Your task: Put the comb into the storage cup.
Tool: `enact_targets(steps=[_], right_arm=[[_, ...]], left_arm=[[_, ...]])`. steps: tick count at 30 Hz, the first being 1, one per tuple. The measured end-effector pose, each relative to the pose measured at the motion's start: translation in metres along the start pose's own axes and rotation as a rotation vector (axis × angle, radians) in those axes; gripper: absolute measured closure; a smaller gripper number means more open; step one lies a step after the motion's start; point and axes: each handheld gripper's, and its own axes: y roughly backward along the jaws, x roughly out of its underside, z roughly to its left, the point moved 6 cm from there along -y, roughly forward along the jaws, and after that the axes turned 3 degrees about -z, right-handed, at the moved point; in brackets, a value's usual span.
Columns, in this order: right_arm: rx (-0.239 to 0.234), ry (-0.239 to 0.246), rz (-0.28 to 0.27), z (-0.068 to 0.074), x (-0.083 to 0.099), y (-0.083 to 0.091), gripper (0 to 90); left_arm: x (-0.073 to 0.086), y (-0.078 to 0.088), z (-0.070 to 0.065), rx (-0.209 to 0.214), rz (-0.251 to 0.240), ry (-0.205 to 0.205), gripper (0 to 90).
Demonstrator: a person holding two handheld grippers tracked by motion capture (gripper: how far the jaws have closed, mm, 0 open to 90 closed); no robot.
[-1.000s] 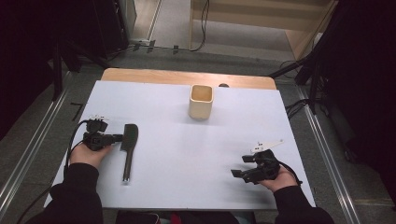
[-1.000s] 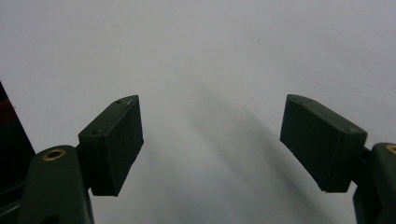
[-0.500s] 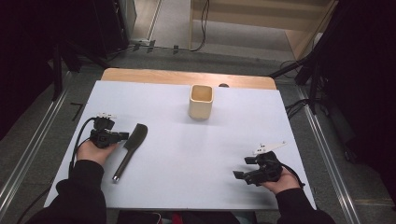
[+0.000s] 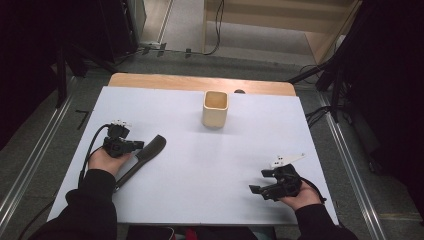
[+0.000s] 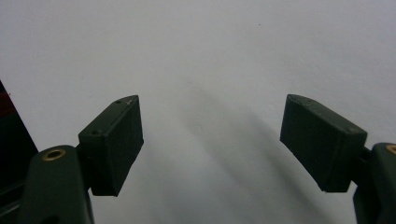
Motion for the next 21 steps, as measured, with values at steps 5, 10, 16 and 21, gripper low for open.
enact_targets(steps=[5, 10, 16, 21], right_arm=[[-0.002, -0.005, -0.002, 0.0005, -0.0007, -0.0001, 19.6], [-0.003, -0.009, -0.008, 0.0001, -0.001, 0.0005, 19.6], [-0.004, -0.011, -0.01, 0.0, -0.0012, 0.0011, 19.6], [-0.003, -0.011, -0.015, -0.0003, -0.0017, 0.0014, 19.6]], left_arm=[[-0.0005, -0.0011, -0.0031, 0.004, 0.005, -0.01, 89.9], [-0.0007, -0.0023, -0.0062, 0.01, 0.01, -0.021, 89.8], [-0.0007, -0.0028, -0.0068, 0.015, 0.009, -0.019, 89.8], [-0.0005, -0.0031, -0.0079, 0.027, 0.009, -0.032, 89.3]])
